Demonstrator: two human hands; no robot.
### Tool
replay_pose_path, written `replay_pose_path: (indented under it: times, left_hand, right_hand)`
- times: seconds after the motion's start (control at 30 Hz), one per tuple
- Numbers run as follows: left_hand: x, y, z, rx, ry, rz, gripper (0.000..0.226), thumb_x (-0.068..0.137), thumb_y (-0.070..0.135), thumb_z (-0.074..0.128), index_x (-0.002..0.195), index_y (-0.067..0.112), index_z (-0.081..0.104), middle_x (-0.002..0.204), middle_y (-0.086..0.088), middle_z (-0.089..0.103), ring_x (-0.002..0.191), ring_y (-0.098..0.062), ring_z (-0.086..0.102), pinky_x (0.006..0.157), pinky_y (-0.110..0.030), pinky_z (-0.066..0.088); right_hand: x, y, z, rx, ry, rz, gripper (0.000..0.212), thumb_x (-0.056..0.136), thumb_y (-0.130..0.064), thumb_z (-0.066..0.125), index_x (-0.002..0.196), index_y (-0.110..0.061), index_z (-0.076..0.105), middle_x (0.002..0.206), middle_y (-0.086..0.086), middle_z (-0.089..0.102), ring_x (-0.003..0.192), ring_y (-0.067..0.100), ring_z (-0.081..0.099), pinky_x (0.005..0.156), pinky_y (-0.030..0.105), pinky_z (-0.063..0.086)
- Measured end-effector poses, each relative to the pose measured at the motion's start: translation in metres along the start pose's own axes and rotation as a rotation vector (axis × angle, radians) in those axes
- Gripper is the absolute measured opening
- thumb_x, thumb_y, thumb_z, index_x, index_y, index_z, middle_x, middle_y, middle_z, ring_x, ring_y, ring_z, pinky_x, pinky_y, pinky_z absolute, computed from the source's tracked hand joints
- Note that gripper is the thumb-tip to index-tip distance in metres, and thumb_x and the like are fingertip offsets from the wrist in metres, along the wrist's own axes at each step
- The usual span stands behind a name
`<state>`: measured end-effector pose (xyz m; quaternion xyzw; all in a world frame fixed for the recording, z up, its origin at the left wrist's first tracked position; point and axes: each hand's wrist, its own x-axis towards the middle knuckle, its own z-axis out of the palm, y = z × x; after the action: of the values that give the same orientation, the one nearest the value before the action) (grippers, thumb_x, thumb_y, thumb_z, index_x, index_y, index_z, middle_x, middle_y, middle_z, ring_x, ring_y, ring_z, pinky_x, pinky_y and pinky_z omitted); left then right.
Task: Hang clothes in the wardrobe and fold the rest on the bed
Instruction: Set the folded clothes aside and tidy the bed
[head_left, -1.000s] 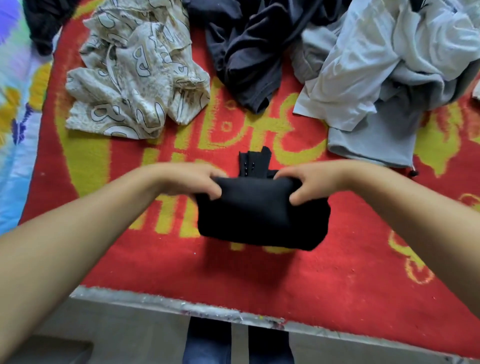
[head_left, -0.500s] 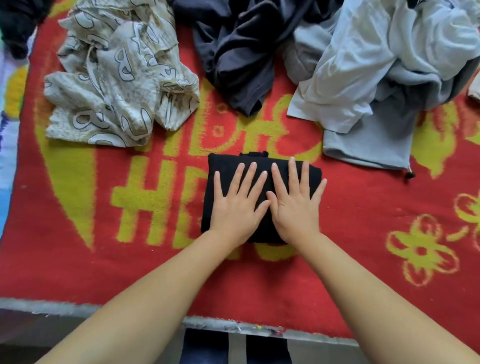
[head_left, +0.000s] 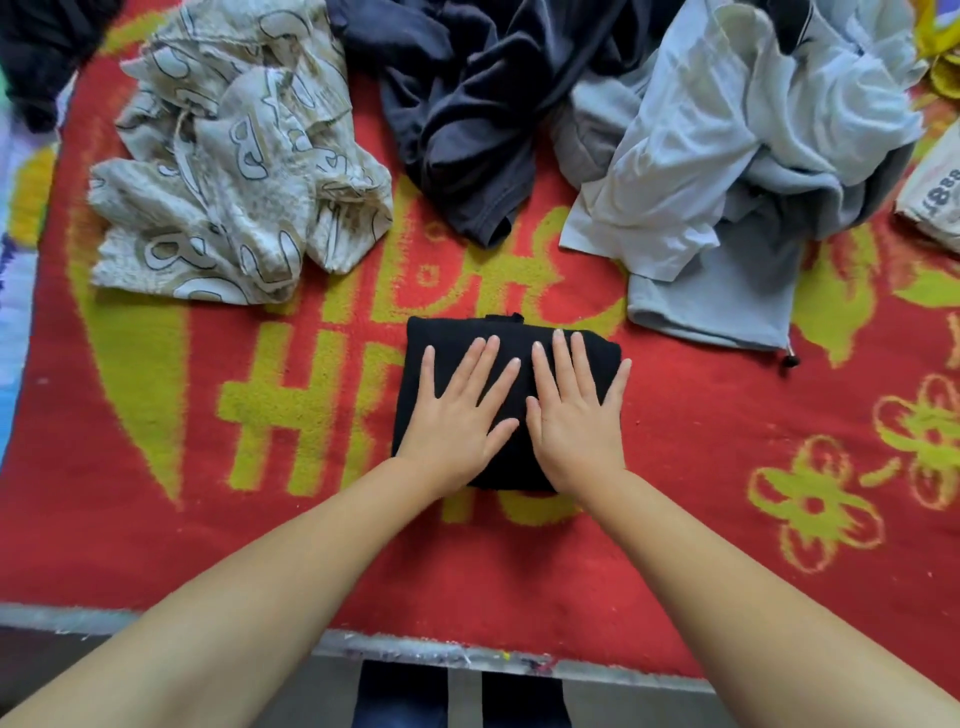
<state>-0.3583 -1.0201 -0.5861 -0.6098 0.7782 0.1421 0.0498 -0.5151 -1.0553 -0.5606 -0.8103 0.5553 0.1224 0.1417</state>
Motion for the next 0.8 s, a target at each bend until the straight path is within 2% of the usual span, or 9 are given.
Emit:
replay_pose_path:
  times: [0.1, 0.17, 0.23, 0.33, 0.4, 0.5, 0.6, 0.67, 0.8]
  left_hand:
    - [-0.049, -0.005, 0.013, 0.083, 0.115, 0.222, 0.077, 0.089, 0.047, 0.046, 0.150, 0.008, 0.020, 0.158, -0.013, 0.016, 0.147, -0.024, 0.012, 0.112, -0.065, 0.013]
    - [-0.072, -0.005, 0.023, 0.147, 0.088, 0.208, 0.087, 0.075, 0.032, 0.069, 0.147, 0.008, 0.028, 0.155, -0.013, 0.023, 0.144, -0.026, 0.020, 0.108, -0.067, 0.021]
    - [-0.071, -0.001, 0.027, 0.160, 0.075, 0.130, 0.093, 0.067, 0.013, 0.075, 0.148, 0.010, 0.028, 0.153, -0.014, 0.028, 0.142, -0.027, 0.026, 0.105, -0.067, 0.024]
    - [-0.043, 0.000, 0.027, 0.185, 0.073, 0.022, 0.101, 0.070, 0.004, 0.069, 0.150, 0.016, 0.008, 0.155, -0.018, 0.017, 0.144, -0.029, 0.020, 0.109, -0.064, 0.021]
    - [-0.027, -0.004, 0.025, 0.250, 0.028, -0.008, 0.102, 0.078, 0.008, 0.063, 0.151, 0.020, -0.008, 0.157, -0.020, 0.011, 0.146, -0.028, 0.014, 0.111, -0.063, 0.015]
    - [-0.017, -0.014, 0.020, 0.204, 0.008, 0.003, 0.092, 0.084, 0.006, 0.056, 0.150, 0.022, -0.006, 0.157, -0.018, 0.018, 0.146, -0.028, 0.018, 0.112, -0.063, 0.015]
    - [-0.010, -0.017, 0.003, 0.088, 0.068, 0.001, 0.086, 0.067, 0.002, 0.071, 0.145, 0.017, 0.039, 0.140, -0.018, 0.048, 0.128, -0.032, 0.049, 0.103, -0.061, 0.035]
    - [-0.004, -0.018, -0.010, 0.035, 0.128, -0.021, 0.079, 0.060, -0.002, 0.075, 0.134, 0.013, 0.054, 0.127, -0.016, 0.059, 0.113, -0.032, 0.059, 0.095, -0.057, 0.045]
    - [0.007, -0.020, -0.051, -0.023, 0.160, -0.053, 0.070, 0.067, -0.001, 0.072, 0.133, 0.013, 0.054, 0.125, -0.014, 0.060, 0.109, -0.033, 0.059, 0.095, -0.052, 0.044]
  right_hand:
    - [-0.048, -0.006, 0.012, -0.049, 0.111, -0.153, 0.072, 0.081, -0.034, 0.049, 0.145, -0.005, 0.036, 0.154, 0.020, 0.026, 0.144, 0.033, 0.020, 0.109, 0.068, 0.019]
    - [-0.069, -0.008, 0.030, -0.108, 0.041, -0.215, 0.093, 0.063, -0.035, 0.073, 0.145, -0.008, 0.038, 0.153, 0.021, 0.027, 0.143, 0.033, 0.020, 0.109, 0.066, 0.020]
    - [-0.067, -0.012, 0.040, -0.152, 0.008, -0.177, 0.105, 0.059, -0.032, 0.081, 0.148, -0.014, 0.029, 0.154, 0.019, 0.024, 0.144, 0.031, 0.017, 0.109, 0.064, 0.019]
    - [-0.044, -0.013, 0.046, -0.213, 0.012, -0.107, 0.105, 0.079, -0.015, 0.065, 0.148, -0.018, -0.013, 0.155, 0.016, -0.014, 0.145, 0.028, -0.012, 0.112, 0.062, 0.001]
    - [-0.029, -0.005, 0.046, -0.224, 0.015, -0.097, 0.102, 0.084, -0.009, 0.055, 0.144, -0.021, -0.027, 0.151, 0.013, -0.029, 0.140, 0.026, -0.027, 0.111, 0.061, -0.007]
    - [-0.017, -0.002, 0.035, -0.140, 0.027, -0.128, 0.097, 0.081, -0.003, 0.058, 0.150, -0.025, -0.007, 0.160, 0.009, -0.005, 0.145, 0.023, -0.014, 0.113, 0.060, 0.001]
    - [-0.010, -0.001, 0.016, -0.045, 0.065, -0.141, 0.084, 0.074, 0.002, 0.066, 0.149, -0.020, 0.033, 0.154, 0.011, 0.032, 0.144, 0.027, 0.025, 0.110, 0.061, 0.020]
    - [-0.002, 0.001, 0.002, -0.021, 0.053, -0.133, 0.076, 0.081, -0.002, 0.061, 0.149, -0.020, 0.033, 0.153, 0.008, 0.035, 0.144, 0.025, 0.025, 0.111, 0.057, 0.019]
    - [0.009, 0.002, -0.039, -0.014, 0.070, -0.130, 0.064, 0.091, -0.012, 0.050, 0.150, -0.022, 0.028, 0.150, 0.003, 0.035, 0.142, 0.023, 0.025, 0.112, 0.048, 0.021]
